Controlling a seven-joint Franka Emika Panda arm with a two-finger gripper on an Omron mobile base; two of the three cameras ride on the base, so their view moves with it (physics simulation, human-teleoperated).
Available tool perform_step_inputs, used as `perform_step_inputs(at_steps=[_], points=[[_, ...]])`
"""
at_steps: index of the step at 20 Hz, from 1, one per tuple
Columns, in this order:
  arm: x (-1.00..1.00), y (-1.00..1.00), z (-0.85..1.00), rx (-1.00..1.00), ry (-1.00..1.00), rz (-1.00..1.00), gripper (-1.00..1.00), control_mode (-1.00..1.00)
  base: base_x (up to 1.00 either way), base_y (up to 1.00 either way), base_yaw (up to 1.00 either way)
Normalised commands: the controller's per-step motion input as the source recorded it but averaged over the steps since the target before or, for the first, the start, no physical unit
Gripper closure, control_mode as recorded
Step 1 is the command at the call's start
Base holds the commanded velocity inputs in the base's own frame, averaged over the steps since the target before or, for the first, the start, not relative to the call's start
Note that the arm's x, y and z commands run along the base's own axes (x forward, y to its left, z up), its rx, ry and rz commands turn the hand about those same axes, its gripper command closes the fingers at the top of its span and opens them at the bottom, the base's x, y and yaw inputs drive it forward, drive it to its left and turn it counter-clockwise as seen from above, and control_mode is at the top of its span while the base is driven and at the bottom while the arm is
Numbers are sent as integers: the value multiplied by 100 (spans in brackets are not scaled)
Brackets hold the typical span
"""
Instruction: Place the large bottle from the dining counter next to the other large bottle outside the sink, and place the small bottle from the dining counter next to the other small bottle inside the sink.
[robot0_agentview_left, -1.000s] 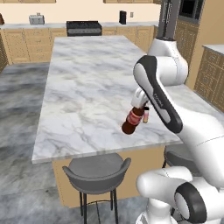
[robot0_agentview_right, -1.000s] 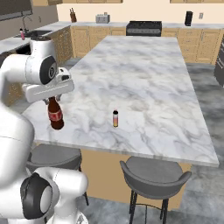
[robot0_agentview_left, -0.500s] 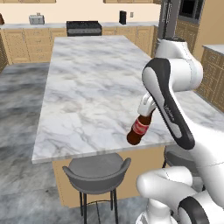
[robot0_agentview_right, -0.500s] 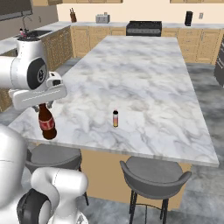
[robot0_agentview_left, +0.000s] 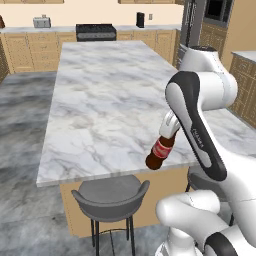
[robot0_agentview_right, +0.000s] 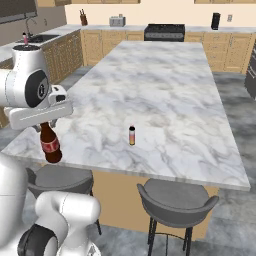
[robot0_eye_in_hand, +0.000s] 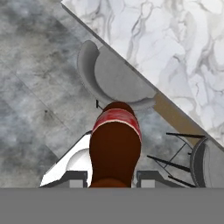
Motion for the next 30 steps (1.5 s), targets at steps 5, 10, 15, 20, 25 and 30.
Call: perform_step_inputs(at_steps=[5,10,15,20,25,30], points=[[-1,0,0,0,0,0,100,100,-2,0,0],[0,0,0,0,0,0,100,100,-66,75,-1],[0,0,0,0,0,0,100,100,-51,100,-2],[0,0,0,0,0,0,100,100,-4,100,-4],[0,0,0,0,0,0,100,100,34,100,-9],[0,0,0,0,0,0,100,100,66,95,-10]])
